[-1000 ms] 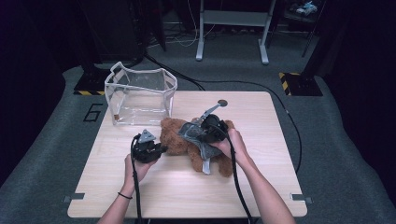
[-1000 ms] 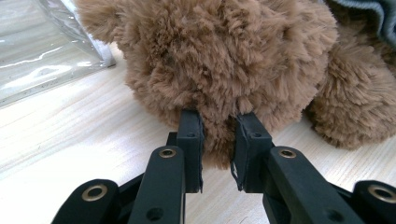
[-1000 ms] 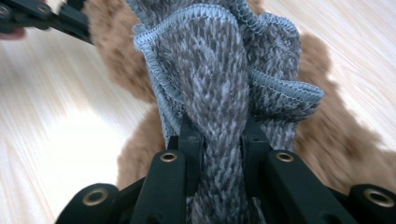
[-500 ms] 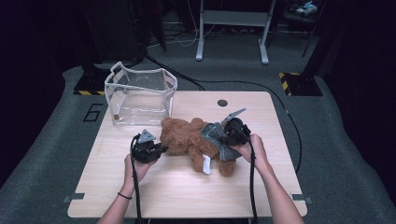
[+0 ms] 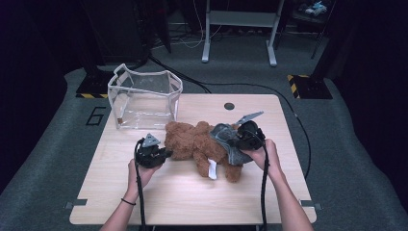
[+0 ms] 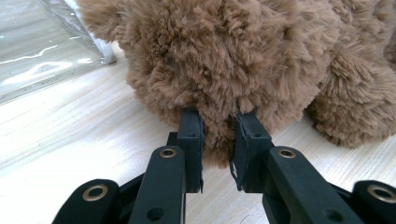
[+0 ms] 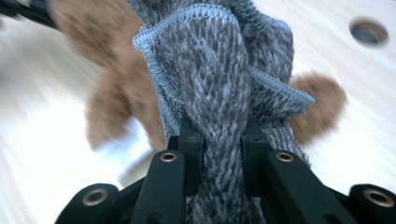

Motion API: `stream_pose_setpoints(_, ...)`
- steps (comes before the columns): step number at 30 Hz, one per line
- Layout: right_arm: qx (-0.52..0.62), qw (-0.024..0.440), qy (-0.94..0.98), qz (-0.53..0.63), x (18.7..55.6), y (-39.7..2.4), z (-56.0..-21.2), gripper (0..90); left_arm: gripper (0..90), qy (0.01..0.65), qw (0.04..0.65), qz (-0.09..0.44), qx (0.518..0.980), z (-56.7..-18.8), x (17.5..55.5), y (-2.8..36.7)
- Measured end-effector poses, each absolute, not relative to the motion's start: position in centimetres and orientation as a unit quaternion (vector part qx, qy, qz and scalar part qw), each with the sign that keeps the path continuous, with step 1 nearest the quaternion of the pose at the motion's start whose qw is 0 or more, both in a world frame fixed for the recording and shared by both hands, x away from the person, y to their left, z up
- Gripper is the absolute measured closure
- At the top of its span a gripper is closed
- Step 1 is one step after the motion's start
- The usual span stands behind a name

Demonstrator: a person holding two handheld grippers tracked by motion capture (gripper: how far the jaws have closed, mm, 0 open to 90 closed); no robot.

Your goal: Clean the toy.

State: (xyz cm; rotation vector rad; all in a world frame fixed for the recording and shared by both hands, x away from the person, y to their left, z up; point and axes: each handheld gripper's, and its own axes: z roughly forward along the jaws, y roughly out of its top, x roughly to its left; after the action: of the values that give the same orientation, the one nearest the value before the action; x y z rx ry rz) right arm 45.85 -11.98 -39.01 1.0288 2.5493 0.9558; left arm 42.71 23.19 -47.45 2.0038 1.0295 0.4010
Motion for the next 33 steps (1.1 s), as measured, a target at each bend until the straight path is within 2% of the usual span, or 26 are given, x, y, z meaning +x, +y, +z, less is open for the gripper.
stream_pose_setpoints(7,0.297,0.107,0.885,0.342,45.7,-6.3,-38.2,75.6,74.9,0.409,0.415,0.160,0.797,-47.4,42.7,23.2)
stream_pose_setpoints(16,0.246,0.084,0.902,0.345,45.9,0.2,-39.3,75.4,75.2,0.410,0.416,0.160,0.796,-47.4,42.7,23.2)
stream_pose_setpoints(20,0.238,0.091,0.908,0.332,45.8,2.0,-40.2,75.4,75.5,0.409,0.417,0.159,0.796,-47.4,42.7,23.2)
stream_pose_setpoints(25,0.242,0.094,0.912,0.316,46.1,1.8,-40.8,75.5,75.8,0.408,0.417,0.157,0.797,-47.5,42.8,23.3)
stream_pose_setpoints(33,0.271,0.094,0.909,0.302,46.2,-1.7,-41.8,75.6,76.3,0.408,0.419,0.156,0.796,-47.5,42.8,23.4)
